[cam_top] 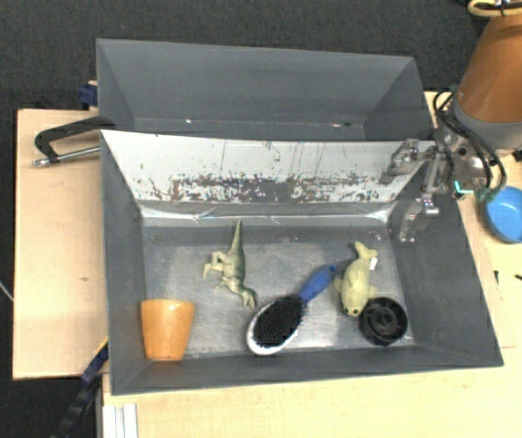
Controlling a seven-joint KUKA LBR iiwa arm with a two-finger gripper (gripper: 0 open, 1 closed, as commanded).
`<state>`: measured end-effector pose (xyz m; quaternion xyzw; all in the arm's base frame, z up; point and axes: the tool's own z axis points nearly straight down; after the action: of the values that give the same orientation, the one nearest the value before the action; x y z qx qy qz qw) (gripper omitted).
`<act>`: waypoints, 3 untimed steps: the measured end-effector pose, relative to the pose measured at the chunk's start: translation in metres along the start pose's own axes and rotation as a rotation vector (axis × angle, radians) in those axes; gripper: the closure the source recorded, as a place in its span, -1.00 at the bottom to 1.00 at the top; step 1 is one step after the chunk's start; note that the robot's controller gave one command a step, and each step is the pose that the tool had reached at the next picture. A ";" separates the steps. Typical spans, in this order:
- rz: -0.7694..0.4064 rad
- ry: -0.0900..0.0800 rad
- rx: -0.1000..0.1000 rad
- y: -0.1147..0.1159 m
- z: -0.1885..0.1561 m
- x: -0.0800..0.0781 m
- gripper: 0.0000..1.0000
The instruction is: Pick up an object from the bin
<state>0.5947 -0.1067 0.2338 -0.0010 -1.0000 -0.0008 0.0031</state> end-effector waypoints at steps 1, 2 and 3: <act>-0.100 -0.002 -0.001 0.026 0.130 0.006 -1.00; -0.216 -0.030 0.005 0.037 0.154 0.018 -1.00; -0.218 -0.003 0.002 0.037 0.157 0.024 1.00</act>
Offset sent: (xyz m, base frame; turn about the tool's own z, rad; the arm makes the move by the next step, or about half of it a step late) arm -0.0069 0.0243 -0.1269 -0.1009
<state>0.5698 -0.0697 0.0770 0.1076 -0.9942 -0.0003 0.0017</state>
